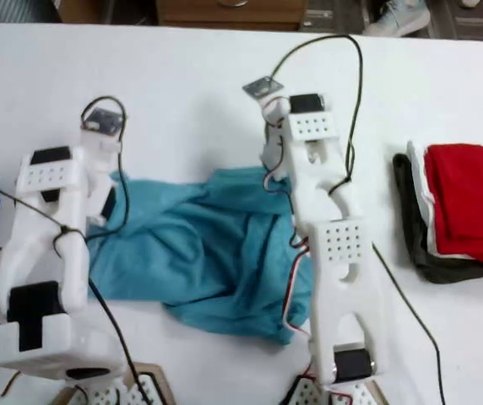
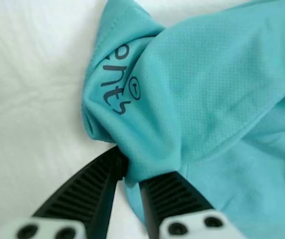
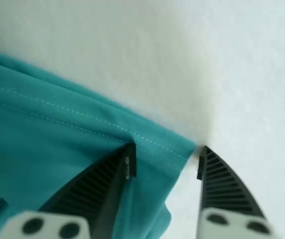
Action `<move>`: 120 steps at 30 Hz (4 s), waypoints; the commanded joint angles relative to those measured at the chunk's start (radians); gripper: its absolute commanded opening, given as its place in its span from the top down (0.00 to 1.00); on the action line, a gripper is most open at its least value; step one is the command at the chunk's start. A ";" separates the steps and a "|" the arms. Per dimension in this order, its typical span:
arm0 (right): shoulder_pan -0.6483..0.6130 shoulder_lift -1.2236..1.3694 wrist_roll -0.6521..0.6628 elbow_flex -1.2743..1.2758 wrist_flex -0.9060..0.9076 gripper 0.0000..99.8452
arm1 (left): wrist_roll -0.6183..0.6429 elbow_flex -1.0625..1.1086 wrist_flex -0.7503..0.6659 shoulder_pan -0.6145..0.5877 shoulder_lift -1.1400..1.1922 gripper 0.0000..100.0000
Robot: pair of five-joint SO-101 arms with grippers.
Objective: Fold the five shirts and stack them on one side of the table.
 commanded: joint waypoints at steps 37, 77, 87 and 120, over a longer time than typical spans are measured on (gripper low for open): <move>0.019 -0.091 0.002 -0.006 -0.108 0.83 | -0.008 -0.013 -0.057 0.106 -0.011 0.98; -0.085 -1.188 0.170 0.230 0.062 0.98 | -0.005 -0.835 0.598 0.130 -0.216 0.98; -0.044 -1.498 0.279 0.276 0.042 0.98 | -0.011 -0.639 0.597 0.124 -0.439 0.98; 0.156 -1.509 0.295 0.738 -0.165 0.98 | -0.155 0.013 0.551 0.222 -0.454 0.80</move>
